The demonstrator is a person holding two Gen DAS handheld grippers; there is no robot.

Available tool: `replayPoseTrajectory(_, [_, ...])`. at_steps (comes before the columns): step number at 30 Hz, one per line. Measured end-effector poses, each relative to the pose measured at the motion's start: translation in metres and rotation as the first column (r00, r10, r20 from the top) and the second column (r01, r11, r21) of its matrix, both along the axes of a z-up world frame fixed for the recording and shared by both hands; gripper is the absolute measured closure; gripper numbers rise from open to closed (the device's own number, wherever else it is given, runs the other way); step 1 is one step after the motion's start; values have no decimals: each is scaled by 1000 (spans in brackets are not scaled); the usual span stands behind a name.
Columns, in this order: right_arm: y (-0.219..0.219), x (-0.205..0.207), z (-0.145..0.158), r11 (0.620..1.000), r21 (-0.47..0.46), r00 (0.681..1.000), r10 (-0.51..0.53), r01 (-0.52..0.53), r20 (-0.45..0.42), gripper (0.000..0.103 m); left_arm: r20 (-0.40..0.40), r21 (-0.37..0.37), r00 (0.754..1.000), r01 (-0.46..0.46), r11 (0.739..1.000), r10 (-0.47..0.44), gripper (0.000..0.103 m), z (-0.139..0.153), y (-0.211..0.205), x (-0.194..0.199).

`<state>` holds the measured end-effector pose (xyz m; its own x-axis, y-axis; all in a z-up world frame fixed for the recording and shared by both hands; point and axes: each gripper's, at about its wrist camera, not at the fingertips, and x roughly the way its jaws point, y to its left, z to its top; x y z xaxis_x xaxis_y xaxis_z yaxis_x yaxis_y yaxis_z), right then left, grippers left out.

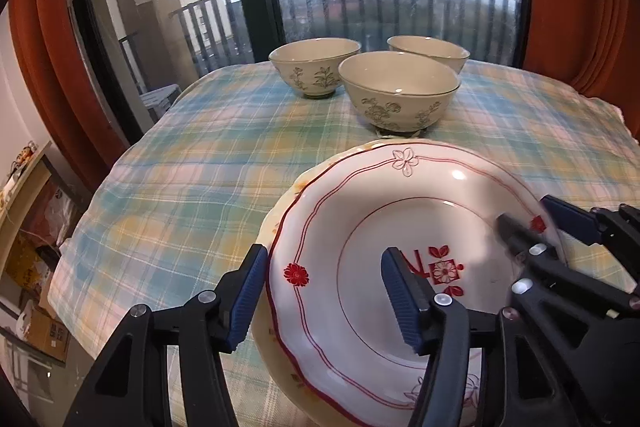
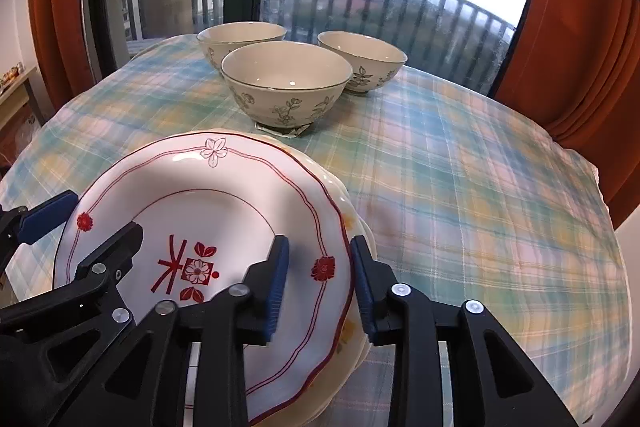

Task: Organize plates and bowls
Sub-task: 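Lower the red-patterned dish onto the stacked plates with both grippers, then open both grippers and withdraw from the plate stack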

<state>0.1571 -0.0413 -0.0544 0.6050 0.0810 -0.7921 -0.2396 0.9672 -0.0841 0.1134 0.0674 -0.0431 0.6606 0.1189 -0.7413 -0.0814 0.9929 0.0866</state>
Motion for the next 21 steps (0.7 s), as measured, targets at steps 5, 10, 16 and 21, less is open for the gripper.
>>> replayPoseTrajectory(5, [-7,-6,10,1000,16,1000,-23,23,19,48,-26,-67,1000,11,998,-12,37,1,5,-3])
replayPoseTrajectory(10, [-13,-9,22,999,33,999,-31,30,20,44,-22,-102,999,28,994,-31,33,11,4,-6])
replayPoseTrajectory(16, [-27,-5,40,996,74,999,-53,53,2,44,12,-106,999,54,993,-53,24,30,-3,-1])
replayPoseTrajectory(21, [-34,8,58,994,83,997,-77,75,16,44,34,-100,997,69,993,-66,24,50,-7,15])
